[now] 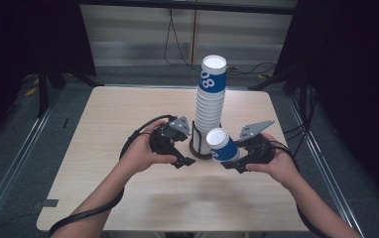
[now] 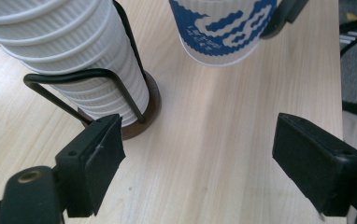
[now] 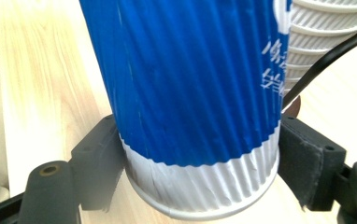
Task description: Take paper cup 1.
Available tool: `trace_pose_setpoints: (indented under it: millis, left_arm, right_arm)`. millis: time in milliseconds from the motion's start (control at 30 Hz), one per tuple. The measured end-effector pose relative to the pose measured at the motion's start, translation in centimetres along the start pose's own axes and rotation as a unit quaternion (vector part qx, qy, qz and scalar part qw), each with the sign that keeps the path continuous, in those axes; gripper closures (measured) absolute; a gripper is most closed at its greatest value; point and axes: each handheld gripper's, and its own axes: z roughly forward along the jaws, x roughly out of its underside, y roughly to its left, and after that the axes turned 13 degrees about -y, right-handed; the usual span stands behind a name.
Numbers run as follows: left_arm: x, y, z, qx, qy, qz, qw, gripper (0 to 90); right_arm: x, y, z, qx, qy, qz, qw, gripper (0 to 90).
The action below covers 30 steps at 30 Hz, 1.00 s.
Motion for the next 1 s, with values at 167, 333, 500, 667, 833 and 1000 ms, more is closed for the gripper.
trace_pose_setpoints:
  millis: [167,333,500,667,833,1000]
  left_arm:
    - [-0.3,-0.1,0.0,-0.002,0.015,0.012,0.9998,16.9]
    - [-0.4,-0.1,0.0,0.002,0.033,0.014,0.9994,16.9]
    - [-0.3,-0.1,-0.1,0.0,0.042,0.015,0.999,16.9]
    - [-0.3,-0.1,0.0,0.002,0.065,0.024,0.9976,17.8]
    - [-0.3,-0.2,0.2,0.006,0.08,0.027,0.9964,17.6]
    - [-0.4,-0.3,0.4,0.016,0.092,0.034,0.9951,17.8]
  right_arm:
    - [-0.2,0.1,0.1,-0.003,0.007,-0.001,1.0,22.3]
    - [-0.1,0.3,0.7,-0.01,0.028,-0.015,0.9994,22.3]
    - [-0.4,0.6,1.1,-0.02,0.056,-0.034,0.9977,22.2]
    - [-0.6,0.8,1.3,-0.027,0.075,-0.043,0.9959,22.2]
    - [-0.6,1.1,1.9,-0.033,0.098,-0.057,0.9931,22.2]
    - [-1.1,1.4,2.5,-0.039,0.116,-0.075,0.9897,22.2]
